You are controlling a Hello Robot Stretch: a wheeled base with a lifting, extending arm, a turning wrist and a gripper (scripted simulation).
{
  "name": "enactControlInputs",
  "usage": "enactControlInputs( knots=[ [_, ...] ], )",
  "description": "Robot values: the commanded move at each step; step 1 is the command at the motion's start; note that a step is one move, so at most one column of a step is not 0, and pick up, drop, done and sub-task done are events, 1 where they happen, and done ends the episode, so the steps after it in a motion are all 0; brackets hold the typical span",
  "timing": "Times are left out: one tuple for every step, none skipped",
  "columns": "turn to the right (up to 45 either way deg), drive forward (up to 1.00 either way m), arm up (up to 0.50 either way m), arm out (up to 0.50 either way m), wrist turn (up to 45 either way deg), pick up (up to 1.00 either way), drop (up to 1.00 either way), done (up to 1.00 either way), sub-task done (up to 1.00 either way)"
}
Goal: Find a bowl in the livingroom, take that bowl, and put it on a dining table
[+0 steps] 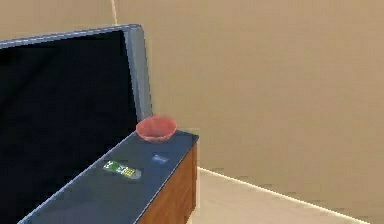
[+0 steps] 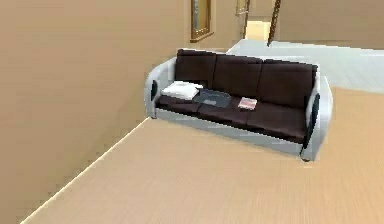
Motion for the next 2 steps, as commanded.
enactControlInputs(
  knots=[
    [0.0,0.2,0.0,0.0,0.0,0.0,0.0,0.0,0.0],
    [-45.0,0.0,0.0,0.0,0.0,0.0,0.0,0.0,0.0]
  ],
)
